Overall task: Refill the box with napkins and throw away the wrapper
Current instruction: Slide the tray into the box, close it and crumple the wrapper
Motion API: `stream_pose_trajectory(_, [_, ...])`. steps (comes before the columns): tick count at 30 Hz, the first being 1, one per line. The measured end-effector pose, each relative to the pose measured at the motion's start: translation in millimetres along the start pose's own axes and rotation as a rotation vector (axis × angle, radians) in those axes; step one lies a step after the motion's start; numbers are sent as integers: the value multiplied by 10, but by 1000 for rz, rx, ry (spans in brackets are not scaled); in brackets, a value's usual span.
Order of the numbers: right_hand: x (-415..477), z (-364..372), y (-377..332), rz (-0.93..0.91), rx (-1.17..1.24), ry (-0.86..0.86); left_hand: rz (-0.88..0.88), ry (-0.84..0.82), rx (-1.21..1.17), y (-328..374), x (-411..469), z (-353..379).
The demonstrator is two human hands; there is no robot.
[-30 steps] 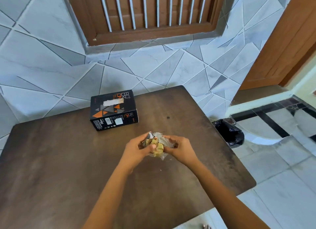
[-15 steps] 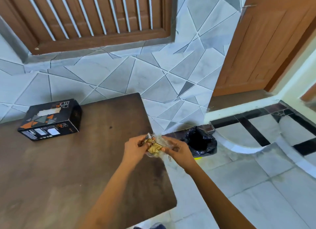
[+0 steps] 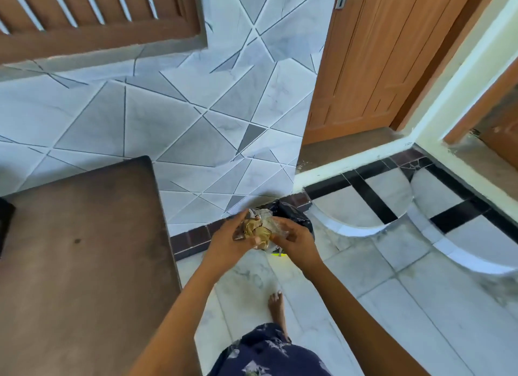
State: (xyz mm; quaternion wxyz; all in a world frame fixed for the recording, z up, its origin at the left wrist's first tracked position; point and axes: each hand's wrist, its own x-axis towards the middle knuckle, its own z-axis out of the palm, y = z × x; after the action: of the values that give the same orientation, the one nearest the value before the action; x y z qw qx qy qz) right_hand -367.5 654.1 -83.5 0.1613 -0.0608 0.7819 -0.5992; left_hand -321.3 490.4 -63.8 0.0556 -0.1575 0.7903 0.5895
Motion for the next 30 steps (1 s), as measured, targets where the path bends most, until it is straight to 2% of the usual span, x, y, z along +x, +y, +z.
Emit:
stream_pose_trajectory(4, [442,-297,213,97,4,-40,-11,25,48,2,533,368])
stream_pose_trajectory(11, [1166,-805,695,257,-23,-225,-166,114,168,-124,1519,962])
stream_pose_trajectory(14, [1423,-938,972,303,-67,-183,-212,198,123,-209,1808,1179])
stream_pose_trajectory(17, [1743,-964,1341,360,-61,-121,-136,237,197,-522,2108,1443])
stream_pose_trajectory(19, [1948,-941,1586,405,-34,-120,-91,187,251,-757,2292,1581])
stream_pose_trajectory(23, [2519,-860,2289,446,-108,-138,-108,104,290,-1378,2797,1874])
stream_pose_trajectory(26, [2982,-744,2859,511,-203,-183,-235,64,327,-1947,3298,2074])
stream_pose_trajectory(28, [3335,-594,3367,544,-310,-233,-302,-24,406,-2440,3723,2233])
stream_pose_trajectory(30, [3626,-447,3780,554,-433,-355,-314,-152,487,-2827,4072,2350])
